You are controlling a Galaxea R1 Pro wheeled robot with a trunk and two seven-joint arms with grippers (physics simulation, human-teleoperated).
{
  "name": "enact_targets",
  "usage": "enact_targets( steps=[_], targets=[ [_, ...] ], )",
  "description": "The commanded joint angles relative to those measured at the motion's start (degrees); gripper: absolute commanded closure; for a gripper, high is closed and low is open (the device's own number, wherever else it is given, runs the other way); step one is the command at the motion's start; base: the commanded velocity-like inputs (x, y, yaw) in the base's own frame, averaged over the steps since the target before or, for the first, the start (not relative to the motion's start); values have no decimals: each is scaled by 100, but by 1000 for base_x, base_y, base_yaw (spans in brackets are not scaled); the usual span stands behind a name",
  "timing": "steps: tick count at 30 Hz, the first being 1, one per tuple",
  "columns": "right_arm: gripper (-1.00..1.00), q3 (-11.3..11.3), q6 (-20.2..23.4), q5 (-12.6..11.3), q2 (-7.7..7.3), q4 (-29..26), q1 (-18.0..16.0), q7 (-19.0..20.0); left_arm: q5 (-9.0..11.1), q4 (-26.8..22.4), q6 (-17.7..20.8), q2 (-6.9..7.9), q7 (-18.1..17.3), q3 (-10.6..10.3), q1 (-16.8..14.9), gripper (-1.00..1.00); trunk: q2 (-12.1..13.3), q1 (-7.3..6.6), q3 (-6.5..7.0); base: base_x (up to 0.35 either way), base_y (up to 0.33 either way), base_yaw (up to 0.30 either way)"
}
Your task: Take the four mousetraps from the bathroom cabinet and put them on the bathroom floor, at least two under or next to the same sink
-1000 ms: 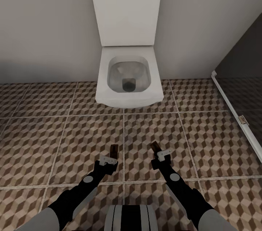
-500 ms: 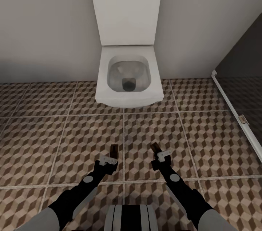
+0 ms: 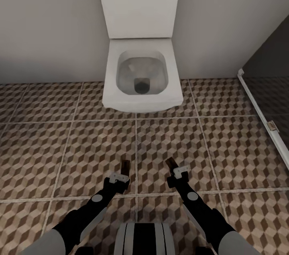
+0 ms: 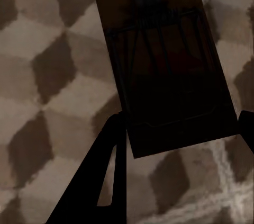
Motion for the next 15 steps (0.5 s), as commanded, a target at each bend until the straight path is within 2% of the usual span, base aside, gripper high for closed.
enact_targets(
  steps=[1, 7, 11, 15],
  targets=[
    [100, 44, -10, -67, -9, -7, -6, -56, 32, -9, 18, 8, 58, -37, -6, 100, -3, 1, -26, 0, 0, 0],
    [100, 44, -17, -74, -4, -45, -6, -27, 32, 17, 19, 8, 58, -37, -6, 100, -3, 1, -26, 0, 0, 0],
    [100, 44, -17, -73, 0, -54, -6, 176, 32, -5, 13, 8, 58, -33, -6, 100, -7, 9, -93, 0, 0, 0],
    [100, 44, -17, -72, 0, -60, -6, 297, 32, -30, 10, 8, 58, -29, -6, 100, -7, 9, -93, 0, 0, 0]
  ],
)
